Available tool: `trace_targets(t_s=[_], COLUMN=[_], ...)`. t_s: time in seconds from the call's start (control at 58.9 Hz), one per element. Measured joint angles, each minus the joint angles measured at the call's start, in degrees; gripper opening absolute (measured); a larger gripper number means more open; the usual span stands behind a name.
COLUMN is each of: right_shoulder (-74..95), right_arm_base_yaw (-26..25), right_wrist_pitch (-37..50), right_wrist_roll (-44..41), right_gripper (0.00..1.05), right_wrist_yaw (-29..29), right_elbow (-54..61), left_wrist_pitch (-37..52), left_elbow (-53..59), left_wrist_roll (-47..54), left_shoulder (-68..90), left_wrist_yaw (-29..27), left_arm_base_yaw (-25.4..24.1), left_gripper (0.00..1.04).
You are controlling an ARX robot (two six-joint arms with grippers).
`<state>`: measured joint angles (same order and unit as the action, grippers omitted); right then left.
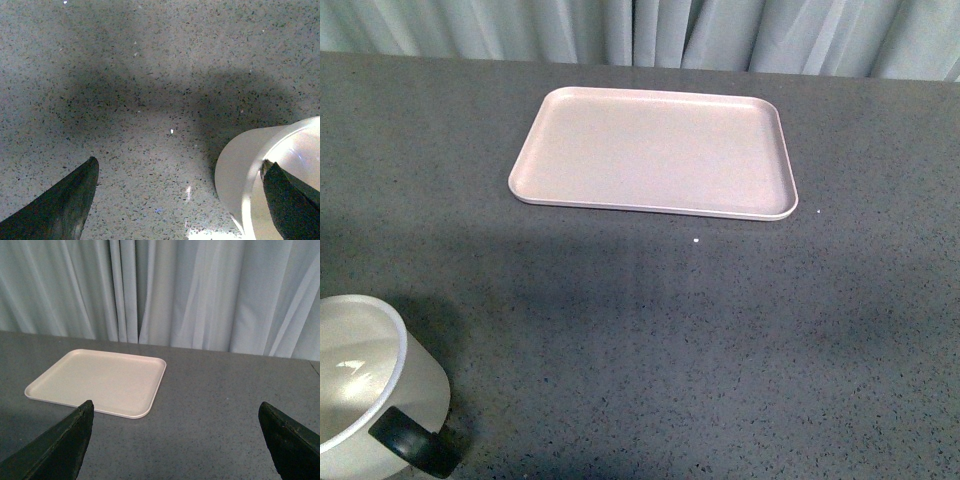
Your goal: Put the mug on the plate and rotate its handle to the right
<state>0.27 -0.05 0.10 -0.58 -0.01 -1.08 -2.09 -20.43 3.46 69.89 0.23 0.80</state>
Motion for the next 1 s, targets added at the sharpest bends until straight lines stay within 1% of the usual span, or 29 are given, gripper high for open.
trace_targets(t_s=[0.221, 0.34, 0.357, 0.391, 0.458, 0.492, 0.543, 0.611, 0.645, 0.747, 0.781, 0.9, 0.951, 1.002], right_shoulder=[0.00, 0.00, 0.00, 0.00, 0.00, 0.00, 0.00, 0.00, 0.00, 0.00, 0.00, 0.00, 0.00, 0.00], right_arm_base_yaw=[0.00, 0.00, 0.00, 0.00, 0.00, 0.00, 0.00, 0.00, 0.00, 0.00, 0.00, 0.00, 0.00, 0.00], right_wrist_pitch=[0.00, 0.00, 0.00, 0.00, 0.00, 0.00, 0.00, 0.00, 0.00, 0.00, 0.00, 0.00, 0.00, 0.00], right_wrist_roll=[0.00, 0.02, 0.02, 0.00, 0.00, 0.00, 0.02, 0.02, 0.02, 0.02, 0.02, 0.02, 0.00, 0.00], right_gripper=[0.96, 0.96, 0.96, 0.96, 0.95, 0.96, 0.96, 0.95, 0.96, 0.96, 0.96, 0.95, 0.96, 0.96], right_wrist_yaw=[0.00, 0.00, 0.00, 0.00, 0.00, 0.00, 0.00, 0.00, 0.00, 0.00, 0.00, 0.00, 0.00, 0.00], right_elbow=[0.00, 0.00, 0.00, 0.00, 0.00, 0.00, 0.00, 0.00, 0.00, 0.00, 0.00, 0.00, 0.00, 0.00], left_wrist_pitch=[0.39, 0.70, 0.74, 0.96, 1.20, 1.29, 1.36, 1.36, 1.44, 2.03, 2.23, 2.91, 2.89, 2.78], left_elbow=[0.94, 1.49, 1.55, 1.68, 1.77, 1.77, 1.79, 1.81, 1.84, 1.84, 1.84, 1.81, 1.68, 1.27], left_wrist_roll=[0.35, 0.37, 0.48, 0.39, 0.33, 0.28, 0.13, -0.26, -0.50, -3.02, -3.78, -7.85, -9.60, -10.51], left_shoulder=[0.48, 0.50, 0.52, 0.61, 0.70, 0.72, 0.85, 1.20, 1.38, 1.75, 1.75, 1.55, 1.51, 1.51], left_wrist_yaw=[0.90, 1.27, 1.27, 1.29, 1.31, 1.31, 1.42, 1.60, 1.60, 2.01, 2.34, 2.71, 2.60, 2.14], left_arm_base_yaw=[-0.07, 0.92, 1.11, 1.49, 2.12, 2.40, 3.21, 4.04, 4.28, 5.09, 5.27, 7.17, 8.09, 9.14], left_gripper=[0.95, 0.95, 0.94, 0.87, 0.76, 0.73, 0.62, 0.51, 0.47, 0.31, 0.28, 0.08, 0.02, 0.02])
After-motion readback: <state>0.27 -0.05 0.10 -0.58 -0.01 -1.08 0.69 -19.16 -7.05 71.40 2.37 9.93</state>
